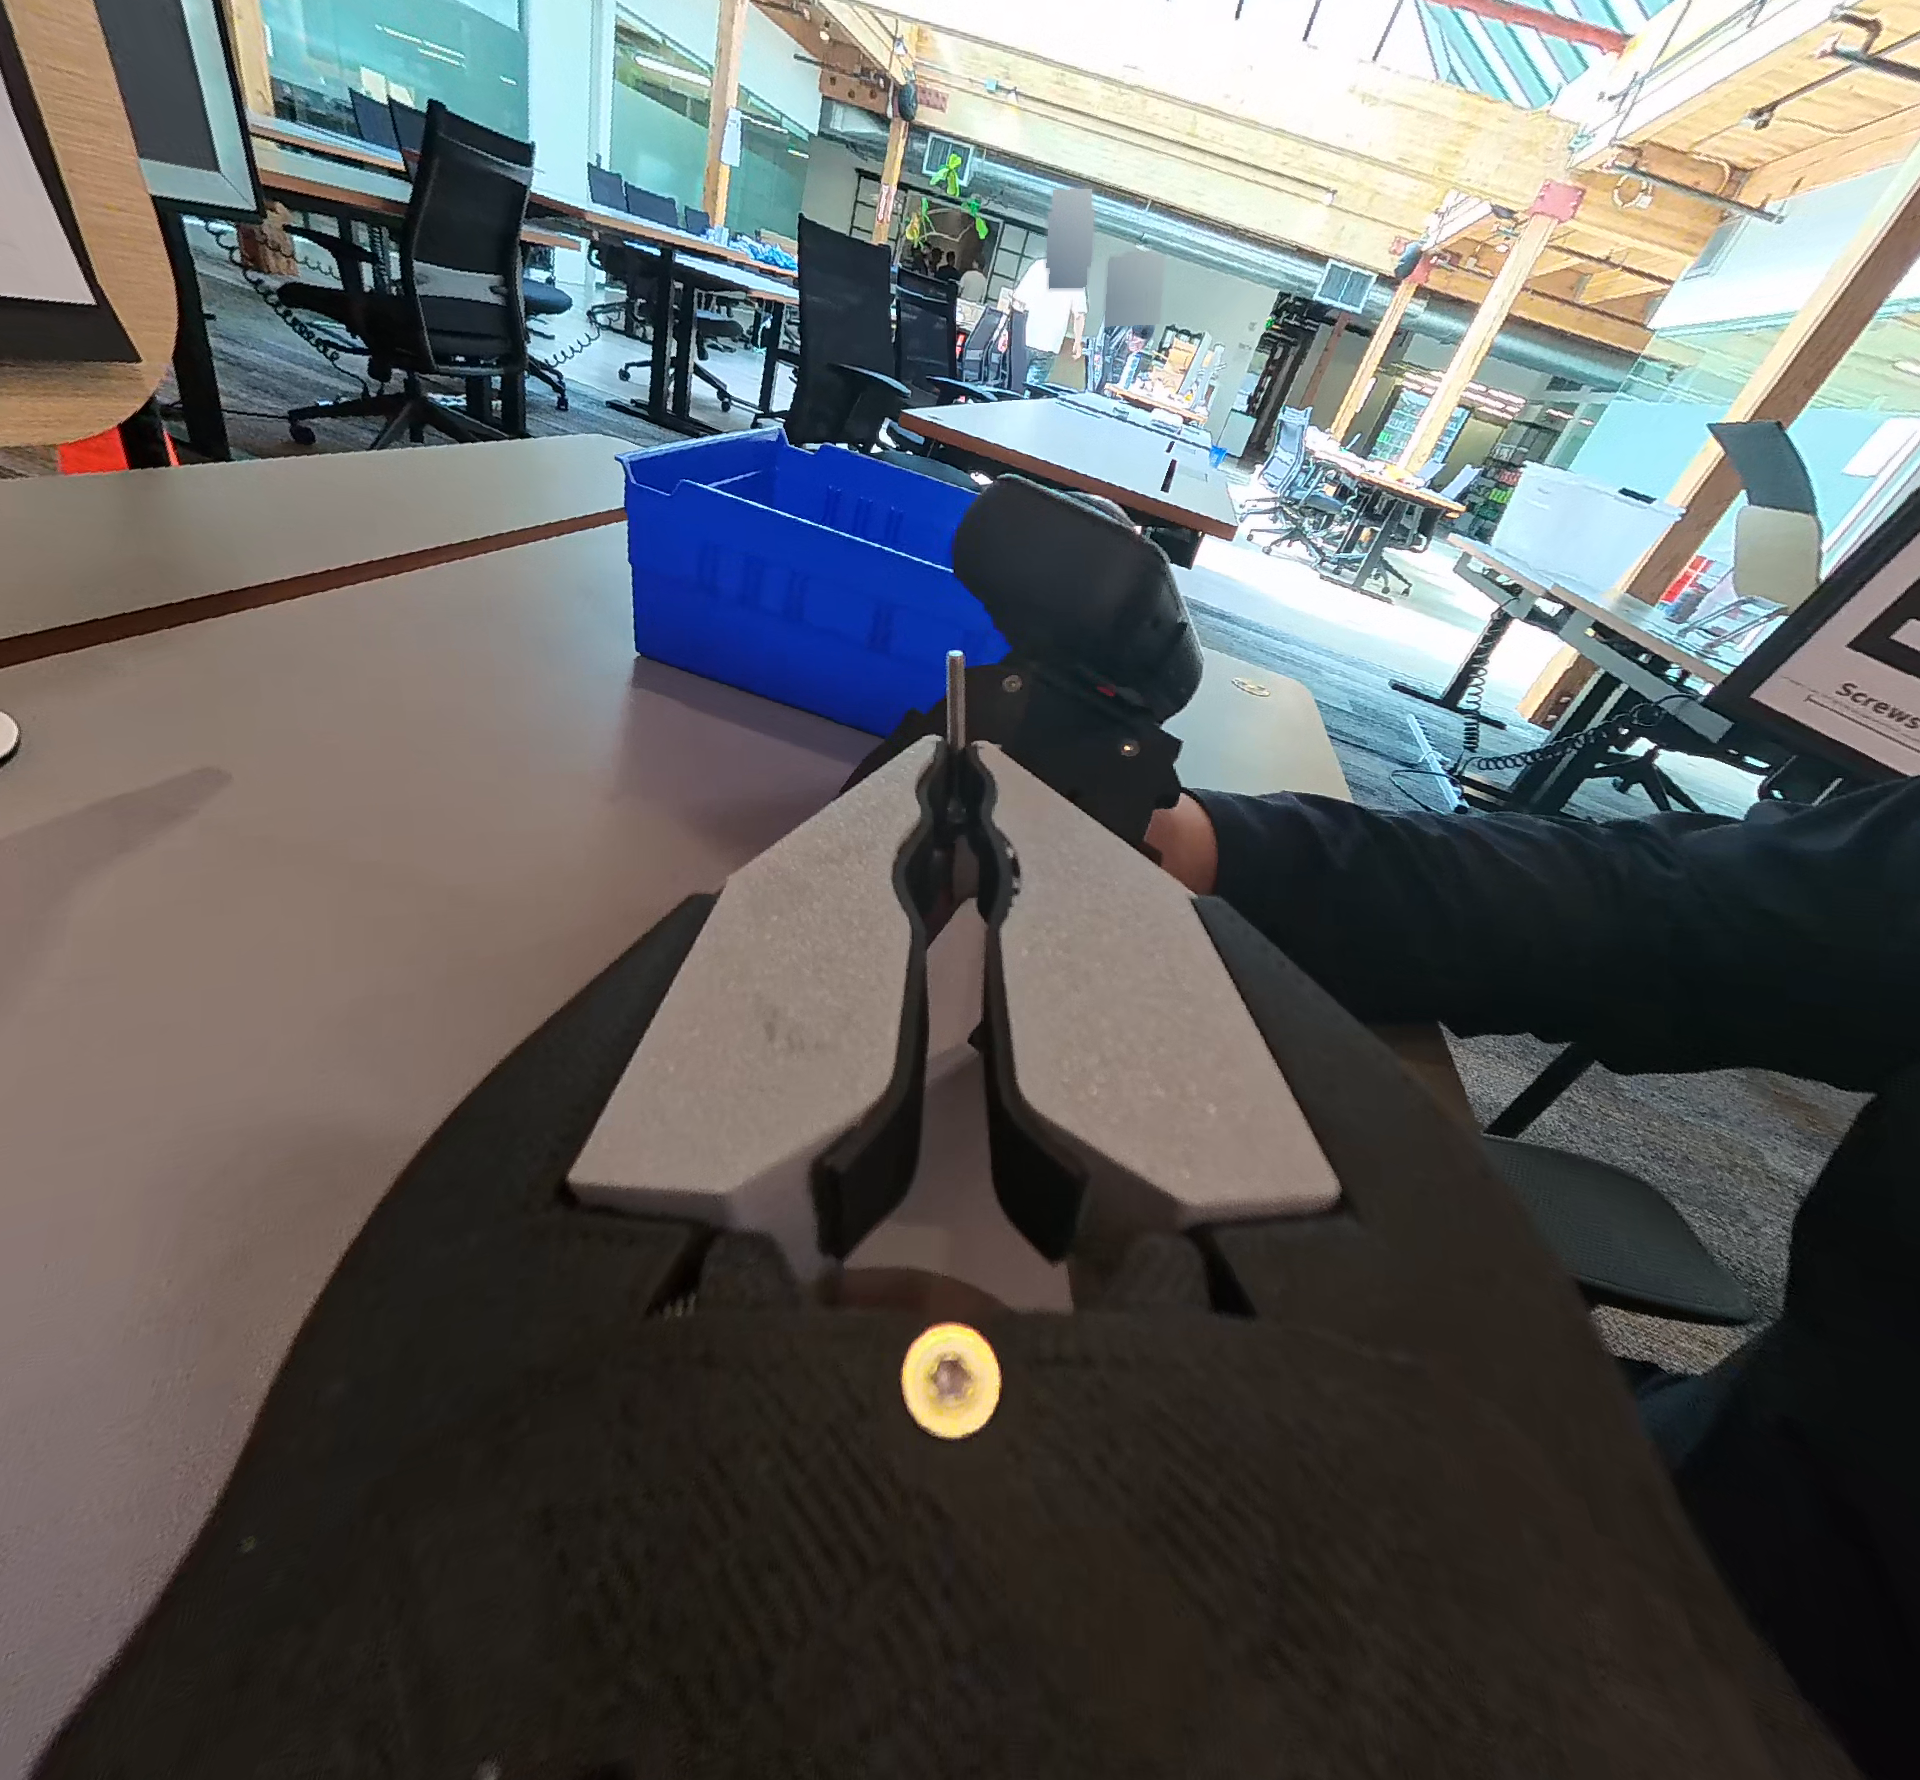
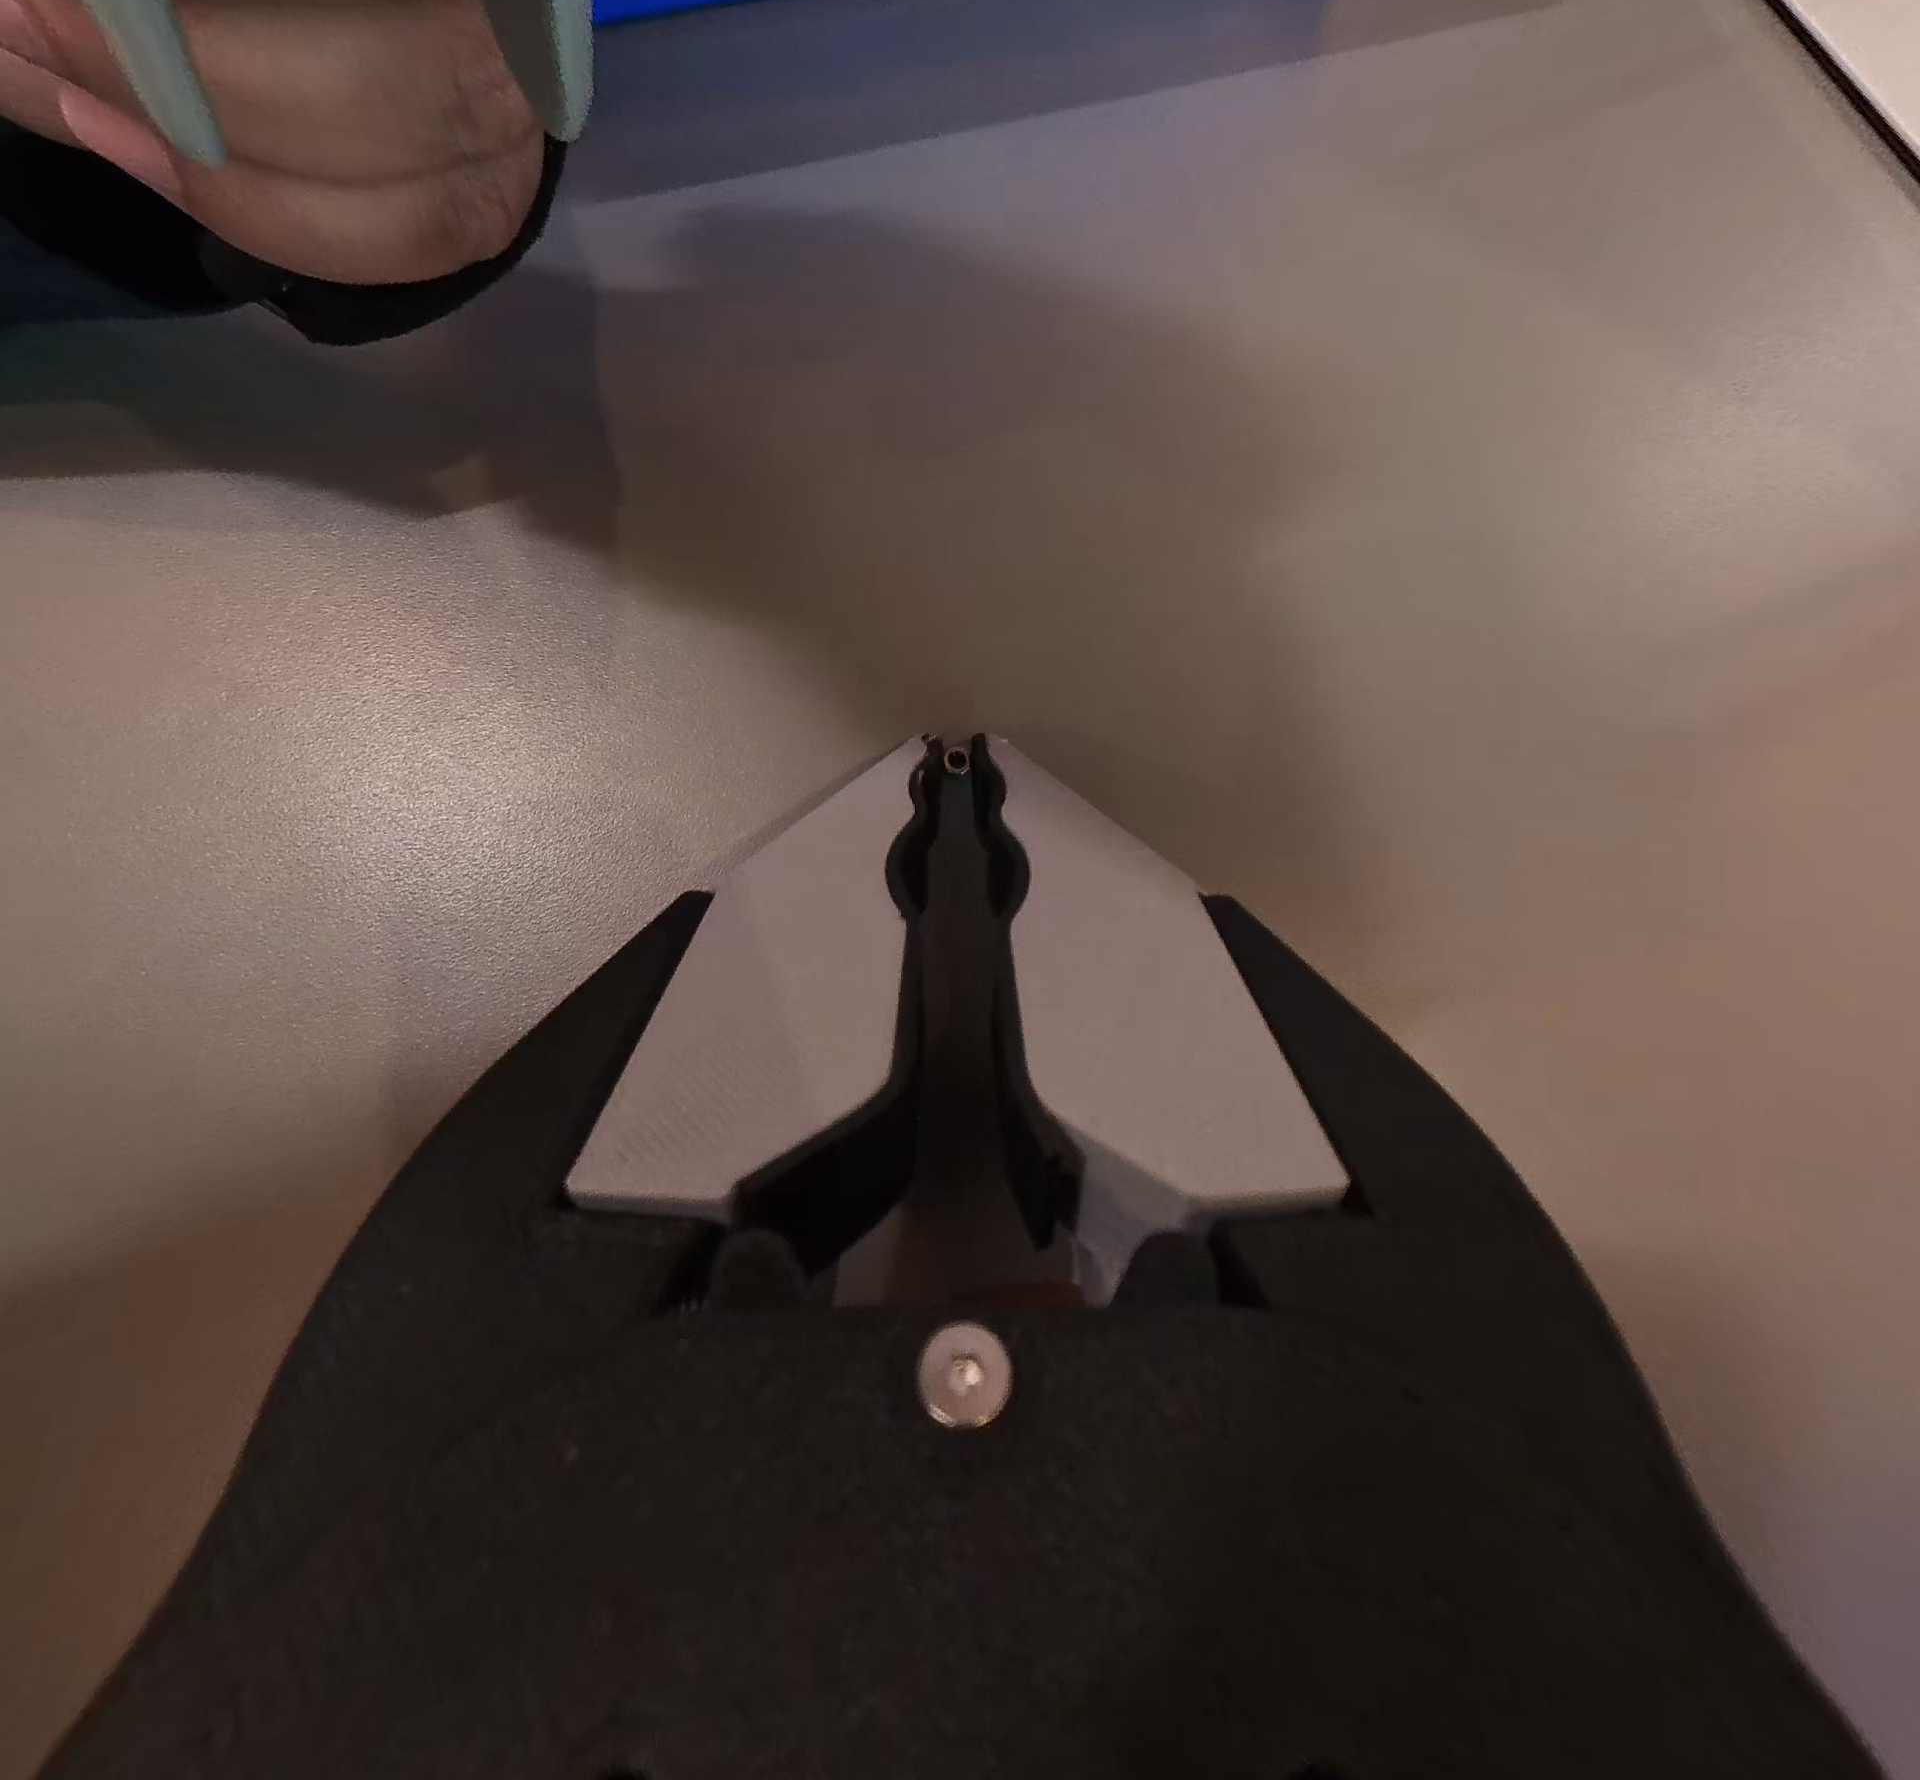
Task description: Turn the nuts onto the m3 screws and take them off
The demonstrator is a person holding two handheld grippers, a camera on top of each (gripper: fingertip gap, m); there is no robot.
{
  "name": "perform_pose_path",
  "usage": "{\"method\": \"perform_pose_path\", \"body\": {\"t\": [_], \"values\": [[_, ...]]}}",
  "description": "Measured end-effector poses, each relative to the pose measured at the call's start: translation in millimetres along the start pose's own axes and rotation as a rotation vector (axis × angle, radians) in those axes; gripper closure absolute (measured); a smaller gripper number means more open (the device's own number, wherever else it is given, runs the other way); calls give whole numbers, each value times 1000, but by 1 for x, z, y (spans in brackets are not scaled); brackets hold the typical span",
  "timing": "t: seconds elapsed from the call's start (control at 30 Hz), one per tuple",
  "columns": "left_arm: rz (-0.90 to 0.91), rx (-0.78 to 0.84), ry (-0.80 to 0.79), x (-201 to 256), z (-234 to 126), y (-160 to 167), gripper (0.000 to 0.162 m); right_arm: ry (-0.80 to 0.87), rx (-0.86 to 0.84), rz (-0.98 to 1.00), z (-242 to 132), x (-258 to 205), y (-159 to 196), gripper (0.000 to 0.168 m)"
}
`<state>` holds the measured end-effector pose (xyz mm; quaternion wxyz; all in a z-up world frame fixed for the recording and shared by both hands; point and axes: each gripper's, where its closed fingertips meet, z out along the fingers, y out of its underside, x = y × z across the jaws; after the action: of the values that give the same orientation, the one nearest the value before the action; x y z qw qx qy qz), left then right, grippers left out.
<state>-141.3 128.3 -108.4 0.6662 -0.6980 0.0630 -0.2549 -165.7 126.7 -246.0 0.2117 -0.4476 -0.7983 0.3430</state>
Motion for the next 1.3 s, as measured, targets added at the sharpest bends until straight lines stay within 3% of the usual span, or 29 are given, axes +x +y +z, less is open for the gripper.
{"method": "perform_pose_path", "body": {"t": [1.3], "values": [[8,2,-2,0,0,-1,162,27,19,19,-6,5,-3,167]]}}
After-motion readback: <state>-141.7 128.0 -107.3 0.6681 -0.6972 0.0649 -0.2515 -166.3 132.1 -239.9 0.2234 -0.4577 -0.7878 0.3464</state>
